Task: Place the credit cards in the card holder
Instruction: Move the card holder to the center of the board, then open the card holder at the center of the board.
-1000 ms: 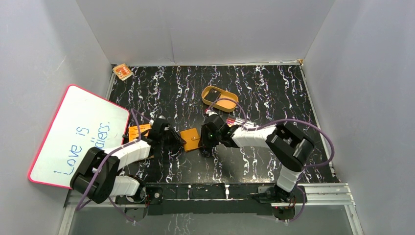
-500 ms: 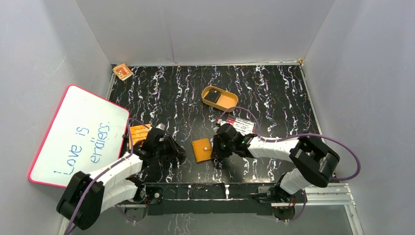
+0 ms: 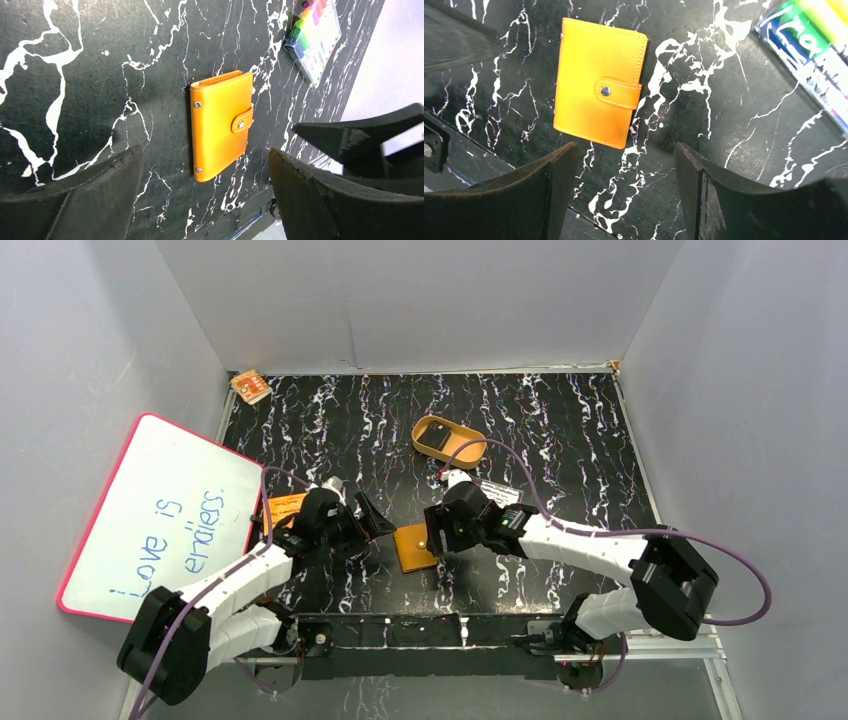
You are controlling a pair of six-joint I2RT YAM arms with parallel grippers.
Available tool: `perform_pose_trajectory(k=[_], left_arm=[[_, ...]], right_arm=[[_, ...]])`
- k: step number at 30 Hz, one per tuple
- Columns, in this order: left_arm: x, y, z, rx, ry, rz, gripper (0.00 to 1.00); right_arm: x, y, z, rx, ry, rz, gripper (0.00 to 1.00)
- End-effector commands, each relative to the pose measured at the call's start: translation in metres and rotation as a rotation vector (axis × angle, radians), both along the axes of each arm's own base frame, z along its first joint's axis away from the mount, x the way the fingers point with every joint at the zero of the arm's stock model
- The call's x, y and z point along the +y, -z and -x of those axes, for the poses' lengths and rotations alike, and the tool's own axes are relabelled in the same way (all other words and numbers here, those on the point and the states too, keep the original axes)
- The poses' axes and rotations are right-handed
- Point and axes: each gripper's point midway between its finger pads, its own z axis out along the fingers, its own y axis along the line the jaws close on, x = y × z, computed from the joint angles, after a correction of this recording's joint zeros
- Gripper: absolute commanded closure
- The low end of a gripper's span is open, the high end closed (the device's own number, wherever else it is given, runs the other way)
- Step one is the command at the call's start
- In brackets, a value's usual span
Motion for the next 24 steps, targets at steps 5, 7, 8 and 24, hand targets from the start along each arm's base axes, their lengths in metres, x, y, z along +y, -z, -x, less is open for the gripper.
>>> perform_pose_trajectory(k=[5,7,8,24], left_arm=[[0.007,-0.022,-0.013,-0.078,-0.047,-0.058,0.07],[0.018,-0.025,-0.018,-0.091,-0.084,-0.111,0.07],[0.022,-0.026,-0.020,-0.091,-0.103,-0.133,0.07],[-0.022,-0.011,-0.005,-0.007,0.082,0.038,0.17]], right_arm=[[-0.009,-0.048,-0.030,-0.228,0.067,0.094,0.02],[-0.018,-0.055,-0.039,-0.250,0.190,0.083,0.01],[-0.018,-0.059,-0.043,-0.269,0.210,0.068,0.01],[0.026,-0.039,-0.024,-0.204,-0.009,0.067,0.17]])
